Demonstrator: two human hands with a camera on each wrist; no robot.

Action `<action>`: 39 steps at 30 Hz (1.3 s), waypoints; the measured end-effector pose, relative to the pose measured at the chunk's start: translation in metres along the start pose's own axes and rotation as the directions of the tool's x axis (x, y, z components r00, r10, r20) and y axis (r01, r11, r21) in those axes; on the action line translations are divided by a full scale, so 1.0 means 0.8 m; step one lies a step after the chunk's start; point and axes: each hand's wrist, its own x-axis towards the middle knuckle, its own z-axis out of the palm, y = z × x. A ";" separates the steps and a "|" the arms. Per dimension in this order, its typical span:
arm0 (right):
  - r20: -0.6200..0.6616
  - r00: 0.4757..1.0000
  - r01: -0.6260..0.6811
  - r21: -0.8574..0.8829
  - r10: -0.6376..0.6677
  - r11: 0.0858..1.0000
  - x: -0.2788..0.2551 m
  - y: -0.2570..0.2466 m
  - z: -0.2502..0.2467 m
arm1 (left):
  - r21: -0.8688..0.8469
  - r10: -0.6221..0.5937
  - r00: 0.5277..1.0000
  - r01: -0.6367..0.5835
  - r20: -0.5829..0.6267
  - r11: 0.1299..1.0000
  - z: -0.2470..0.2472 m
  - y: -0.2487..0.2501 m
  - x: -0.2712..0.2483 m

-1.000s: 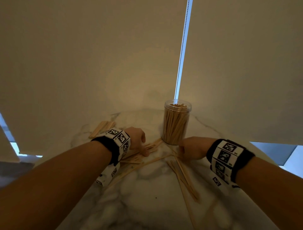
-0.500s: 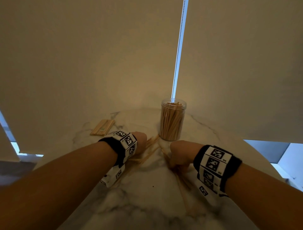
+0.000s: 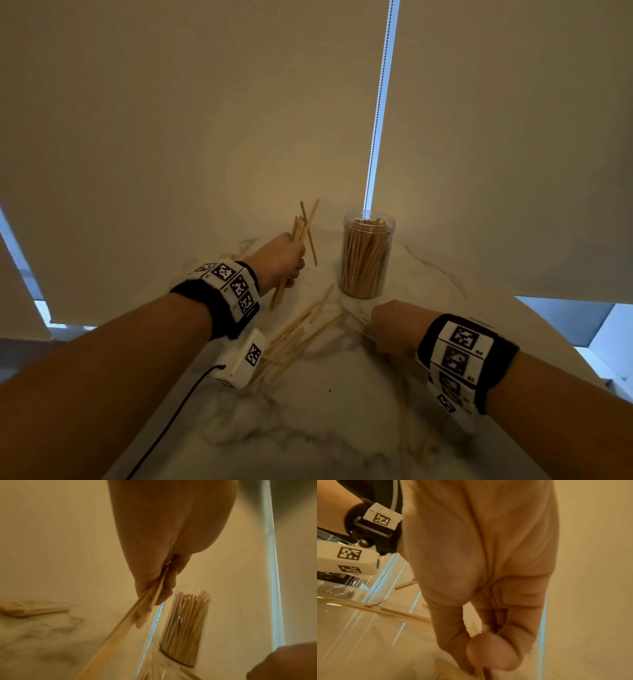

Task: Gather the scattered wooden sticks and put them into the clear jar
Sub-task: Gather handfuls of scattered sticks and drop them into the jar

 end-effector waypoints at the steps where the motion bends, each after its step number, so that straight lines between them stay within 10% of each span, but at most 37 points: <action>1: 0.015 1.000 -0.002 -0.010 0.002 1.000 -0.001 0.002 -0.002 | -0.049 0.003 1.000 -0.003 -0.001 0.999 0.002 0.002 -0.001; 7: -0.150 0.988 0.001 0.172 0.025 0.985 -0.008 0.036 -0.047 | -0.004 0.110 0.994 -0.110 0.006 0.994 0.018 0.001 -0.009; 12: -0.384 0.921 0.188 0.593 0.069 0.783 0.006 0.054 -0.075 | 0.077 0.224 0.972 -0.218 -0.070 0.973 0.035 0.004 -0.004; 21: -0.593 0.783 0.433 0.736 0.188 0.520 0.025 0.011 -0.100 | -0.206 0.361 0.932 -0.361 -0.039 0.909 0.070 0.027 0.017; 25: -0.568 0.769 0.432 0.800 0.295 0.416 0.038 0.003 -0.093 | -0.295 0.271 0.957 -0.291 -0.108 0.910 0.068 0.019 0.035; 34: -0.118 0.993 0.093 0.654 -0.020 0.750 0.033 0.000 -0.081 | -0.689 0.216 0.976 -0.168 -0.017 0.705 0.051 0.019 0.048; 39: -0.048 0.984 0.146 0.775 -0.173 0.615 0.047 -0.006 -0.070 | -0.711 0.306 0.947 -0.280 -0.095 0.645 0.054 0.023 0.044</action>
